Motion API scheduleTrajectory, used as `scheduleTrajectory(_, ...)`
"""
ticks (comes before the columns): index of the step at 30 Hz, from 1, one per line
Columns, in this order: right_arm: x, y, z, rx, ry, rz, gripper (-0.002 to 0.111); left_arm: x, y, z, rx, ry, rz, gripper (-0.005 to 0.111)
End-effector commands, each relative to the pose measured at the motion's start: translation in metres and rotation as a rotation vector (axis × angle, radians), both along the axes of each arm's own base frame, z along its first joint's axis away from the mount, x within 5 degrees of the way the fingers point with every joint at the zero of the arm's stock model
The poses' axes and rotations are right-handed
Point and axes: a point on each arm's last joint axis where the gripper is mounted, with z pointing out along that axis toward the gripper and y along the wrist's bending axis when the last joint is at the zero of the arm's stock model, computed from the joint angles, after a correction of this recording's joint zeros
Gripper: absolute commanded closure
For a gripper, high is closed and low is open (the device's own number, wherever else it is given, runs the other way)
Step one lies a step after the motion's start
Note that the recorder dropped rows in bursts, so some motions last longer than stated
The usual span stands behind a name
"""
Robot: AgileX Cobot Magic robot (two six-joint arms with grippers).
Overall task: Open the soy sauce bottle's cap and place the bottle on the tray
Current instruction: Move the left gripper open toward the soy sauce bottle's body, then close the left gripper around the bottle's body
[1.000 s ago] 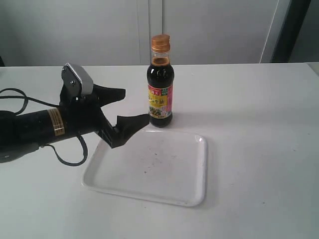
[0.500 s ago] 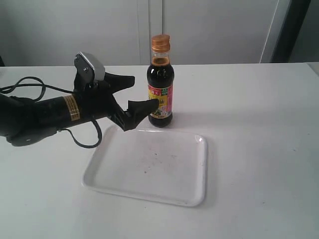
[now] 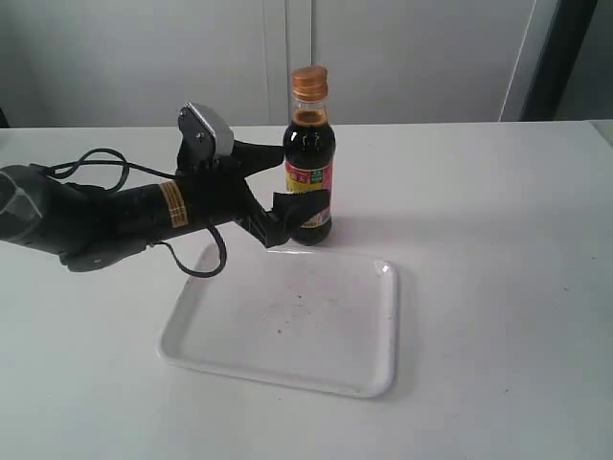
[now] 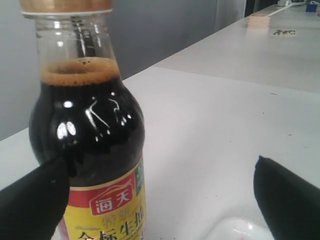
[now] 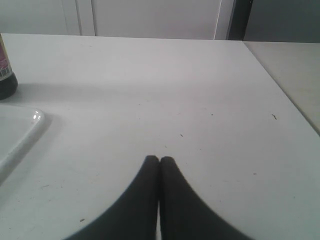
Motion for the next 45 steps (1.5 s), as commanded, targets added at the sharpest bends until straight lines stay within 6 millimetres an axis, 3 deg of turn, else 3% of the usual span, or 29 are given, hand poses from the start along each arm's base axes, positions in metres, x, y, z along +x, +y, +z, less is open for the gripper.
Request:
scheduleTrajectory(1, 0.0, 0.0, -0.001, 0.0, -0.004, -0.006, 0.108, 0.009, -0.006, -0.001, -0.021, -0.003, -0.002, 0.002)
scheduleTrajectory(9, 0.0, 0.0, -0.001, 0.015, -0.004, -0.009, 0.108, 0.027, -0.012, -0.014, -0.033, -0.005, 0.019, 0.002)
scheduleTrajectory(27, 0.0, 0.0, -0.001, 0.015, -0.004, -0.009, 0.108, 0.044, -0.015, 0.008, -0.102, -0.076, 0.081, 0.002)
scheduleTrajectory(45, 0.0, 0.0, -0.001, 0.015, -0.004, -0.009, 0.108, 0.067, -0.025, -0.022, -0.132, -0.007, 0.087, 0.002)
